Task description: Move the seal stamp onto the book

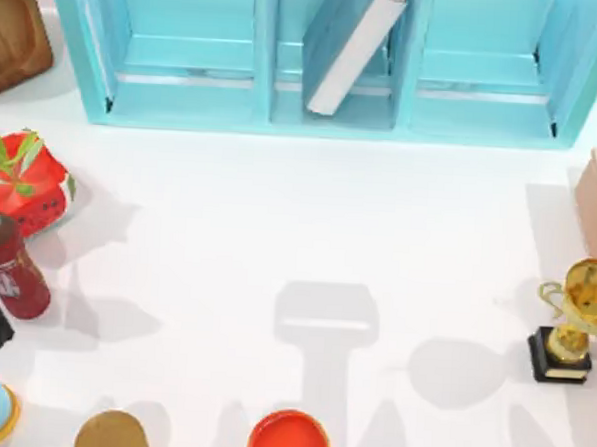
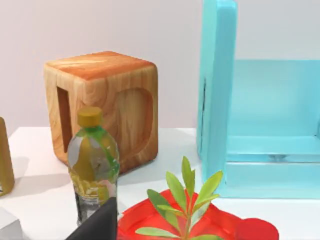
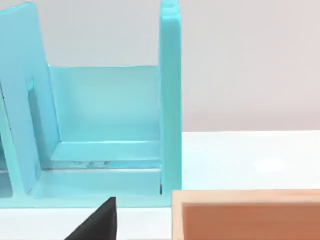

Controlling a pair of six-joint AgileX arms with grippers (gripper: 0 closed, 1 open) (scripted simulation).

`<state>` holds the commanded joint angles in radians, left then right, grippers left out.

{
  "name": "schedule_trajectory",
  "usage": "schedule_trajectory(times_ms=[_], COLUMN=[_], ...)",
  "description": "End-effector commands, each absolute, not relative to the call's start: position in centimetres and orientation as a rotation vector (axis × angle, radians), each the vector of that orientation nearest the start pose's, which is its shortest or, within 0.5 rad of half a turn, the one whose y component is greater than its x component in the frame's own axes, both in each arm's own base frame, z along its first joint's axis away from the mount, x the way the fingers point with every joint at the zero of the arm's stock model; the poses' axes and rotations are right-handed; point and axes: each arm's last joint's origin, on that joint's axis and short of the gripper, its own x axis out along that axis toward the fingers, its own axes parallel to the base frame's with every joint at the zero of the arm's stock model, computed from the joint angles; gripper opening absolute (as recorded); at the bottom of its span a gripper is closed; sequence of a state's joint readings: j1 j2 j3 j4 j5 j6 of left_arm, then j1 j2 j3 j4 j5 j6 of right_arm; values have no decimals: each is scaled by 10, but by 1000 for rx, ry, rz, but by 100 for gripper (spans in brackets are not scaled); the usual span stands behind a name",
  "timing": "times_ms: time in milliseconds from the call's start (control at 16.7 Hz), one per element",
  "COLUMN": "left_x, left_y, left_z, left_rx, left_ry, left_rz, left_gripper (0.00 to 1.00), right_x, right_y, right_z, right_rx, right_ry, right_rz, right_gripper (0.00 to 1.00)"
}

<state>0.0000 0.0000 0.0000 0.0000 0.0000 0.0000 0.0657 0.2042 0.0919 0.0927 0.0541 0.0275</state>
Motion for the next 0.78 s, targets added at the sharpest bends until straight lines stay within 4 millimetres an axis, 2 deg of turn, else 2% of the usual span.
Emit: schedule_trajectory(times_ms=[240, 480, 660, 780], left_x=[106, 106, 106, 106], left_y=[-1, -1, -1, -1], left_z=[160, 160, 160, 160], left_rx=[0, 0, 0, 0], left_ry=[0, 0, 0, 0], left_rz=[0, 0, 0, 0], left_gripper=[100, 100, 100, 100], right_x=[145, 197, 245, 277], right_y=[17, 44, 79, 108], right_z=[212, 233, 232, 221], right_rx=[56, 95, 129, 155], right_ry=[54, 91, 111, 117], right_rz=[9, 1, -4, -7], right_gripper=[100, 100, 100, 100])
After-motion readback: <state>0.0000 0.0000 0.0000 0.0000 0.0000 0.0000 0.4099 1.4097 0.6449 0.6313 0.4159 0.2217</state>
